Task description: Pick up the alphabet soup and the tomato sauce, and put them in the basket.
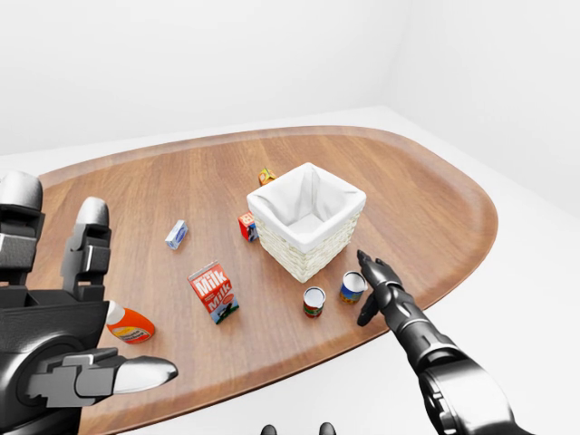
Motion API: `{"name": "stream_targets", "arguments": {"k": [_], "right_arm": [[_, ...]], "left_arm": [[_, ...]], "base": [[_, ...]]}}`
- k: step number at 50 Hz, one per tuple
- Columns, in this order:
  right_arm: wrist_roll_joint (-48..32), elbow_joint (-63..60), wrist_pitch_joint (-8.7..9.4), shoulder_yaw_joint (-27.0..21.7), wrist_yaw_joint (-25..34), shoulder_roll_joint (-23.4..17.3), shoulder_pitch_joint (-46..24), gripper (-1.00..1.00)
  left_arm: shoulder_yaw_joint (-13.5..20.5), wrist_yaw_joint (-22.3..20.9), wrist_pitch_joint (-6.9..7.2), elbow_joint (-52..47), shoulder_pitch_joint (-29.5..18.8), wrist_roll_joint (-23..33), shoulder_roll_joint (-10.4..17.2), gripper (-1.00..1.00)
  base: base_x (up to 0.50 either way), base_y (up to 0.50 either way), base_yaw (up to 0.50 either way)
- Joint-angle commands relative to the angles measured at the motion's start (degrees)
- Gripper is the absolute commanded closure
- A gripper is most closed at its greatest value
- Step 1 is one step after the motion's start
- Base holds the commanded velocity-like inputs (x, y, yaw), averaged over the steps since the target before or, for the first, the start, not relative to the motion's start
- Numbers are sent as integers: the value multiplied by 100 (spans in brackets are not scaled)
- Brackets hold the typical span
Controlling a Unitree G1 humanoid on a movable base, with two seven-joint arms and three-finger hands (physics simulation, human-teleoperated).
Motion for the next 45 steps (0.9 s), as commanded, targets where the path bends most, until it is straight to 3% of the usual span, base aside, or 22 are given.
{"name": "stream_targets", "arguments": {"k": [1, 45], "right_arm": [[-24, 138, 0, 2, -18, -27, -47, -100], [60, 653, 0, -27, -95, -13, -519, -100]], "left_arm": [[-87, 9, 0, 0, 81, 56, 67, -100], [-39, 35, 0, 0, 29, -5, 98, -100]], "base": [[0, 0, 0], [0, 0, 0]]}}
